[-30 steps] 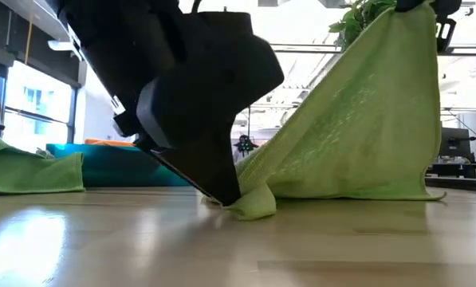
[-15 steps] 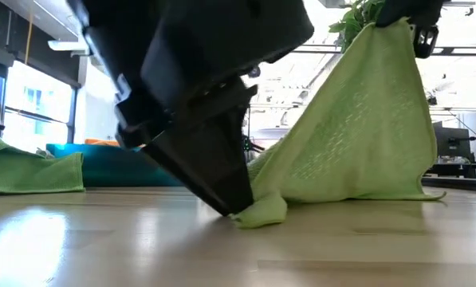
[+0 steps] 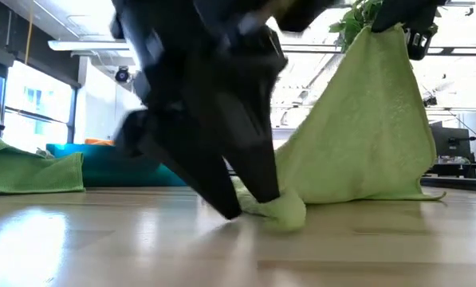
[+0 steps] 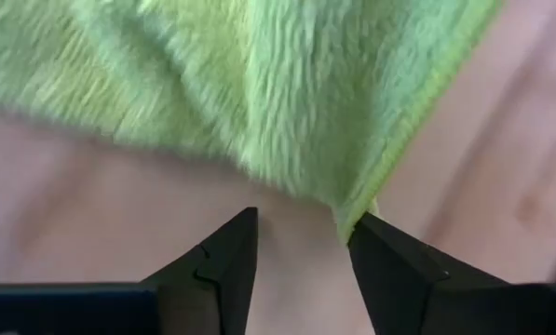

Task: Fold microfiber towels
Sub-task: Fold the right green microfiber cloth

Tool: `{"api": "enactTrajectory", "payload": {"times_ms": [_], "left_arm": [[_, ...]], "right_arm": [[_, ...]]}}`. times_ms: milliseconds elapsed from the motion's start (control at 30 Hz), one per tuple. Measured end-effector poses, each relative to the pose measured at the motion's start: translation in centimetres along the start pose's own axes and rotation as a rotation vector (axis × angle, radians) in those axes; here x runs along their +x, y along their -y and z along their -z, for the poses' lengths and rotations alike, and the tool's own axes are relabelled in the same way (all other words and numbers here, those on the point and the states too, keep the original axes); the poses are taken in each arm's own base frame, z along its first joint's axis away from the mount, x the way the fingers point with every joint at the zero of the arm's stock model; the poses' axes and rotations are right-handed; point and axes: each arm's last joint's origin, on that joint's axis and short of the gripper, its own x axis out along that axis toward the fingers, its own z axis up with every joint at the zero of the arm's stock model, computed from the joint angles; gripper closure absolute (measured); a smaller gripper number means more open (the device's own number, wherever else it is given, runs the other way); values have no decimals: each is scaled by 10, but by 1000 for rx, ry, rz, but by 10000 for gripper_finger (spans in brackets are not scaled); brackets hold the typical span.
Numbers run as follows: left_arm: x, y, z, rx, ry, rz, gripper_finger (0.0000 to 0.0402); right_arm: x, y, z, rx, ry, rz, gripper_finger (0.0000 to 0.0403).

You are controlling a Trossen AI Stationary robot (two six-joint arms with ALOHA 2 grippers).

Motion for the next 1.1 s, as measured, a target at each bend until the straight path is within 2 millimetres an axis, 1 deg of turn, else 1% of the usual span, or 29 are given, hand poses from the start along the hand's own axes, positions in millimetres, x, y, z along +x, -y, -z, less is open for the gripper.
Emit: {"api": "enactTrajectory", "payload": {"times_ms": [133,233,367,500,800,900,1100], "left_arm": [[-9,4,-2,-64,11,30,241],[-7,3,-2,-114,22,14,241],[-6,6,2,-192,39,32,239],[-7,11,3,-244,103,60,238],[-8,11,2,-334,222,36,238],[-7,11,2,-366,229,41,238],[-1,12,10,-403,209,44,238]], "right_arm": [[0,1,1,-1,-4,9,403],[0,1,1,-9,-4,10,403],[0,1,1,-27,-5,11,403],[0,2,-1,-21,-1,16,403],[0,8,-6,-24,6,28,403],[0,8,-7,-22,8,30,403],[0,8,-7,-22,8,30,403]]}}
